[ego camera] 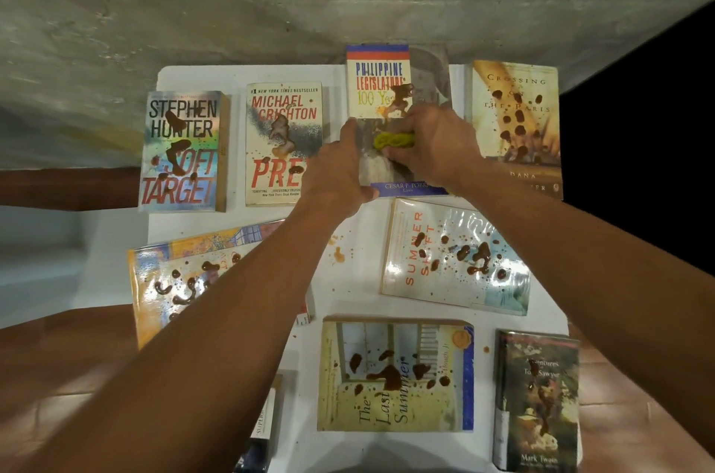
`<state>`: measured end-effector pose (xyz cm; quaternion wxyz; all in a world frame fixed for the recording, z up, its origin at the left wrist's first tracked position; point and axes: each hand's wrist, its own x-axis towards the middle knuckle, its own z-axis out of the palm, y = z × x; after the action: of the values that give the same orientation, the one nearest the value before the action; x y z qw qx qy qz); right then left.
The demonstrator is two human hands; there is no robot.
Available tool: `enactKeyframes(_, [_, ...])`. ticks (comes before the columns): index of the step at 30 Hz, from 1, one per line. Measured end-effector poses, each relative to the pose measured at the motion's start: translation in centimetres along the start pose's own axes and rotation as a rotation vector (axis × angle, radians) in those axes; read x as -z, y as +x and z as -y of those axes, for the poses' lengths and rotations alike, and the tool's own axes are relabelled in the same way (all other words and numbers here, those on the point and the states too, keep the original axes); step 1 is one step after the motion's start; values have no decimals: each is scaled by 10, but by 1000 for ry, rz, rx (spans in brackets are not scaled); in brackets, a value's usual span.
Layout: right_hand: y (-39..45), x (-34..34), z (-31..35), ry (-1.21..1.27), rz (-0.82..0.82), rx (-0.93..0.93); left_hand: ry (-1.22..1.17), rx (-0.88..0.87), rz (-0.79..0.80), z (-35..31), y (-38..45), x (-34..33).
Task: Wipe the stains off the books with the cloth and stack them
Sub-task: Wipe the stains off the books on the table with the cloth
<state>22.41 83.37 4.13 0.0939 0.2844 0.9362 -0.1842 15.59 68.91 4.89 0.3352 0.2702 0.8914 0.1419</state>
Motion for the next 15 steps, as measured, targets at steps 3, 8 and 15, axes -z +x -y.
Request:
enactKeyframes(3, [4, 10, -7, -6, -24, -112, -18, 2, 4, 0, 0, -1])
enactKeyframes(8, [-2, 10, -13, -18, 56, 21, -13, 10, 10, -1, 0, 1])
enactKeyframes(15, [1, 14, -22, -6, 15, -39, -18, 24, 26, -2, -2, 1])
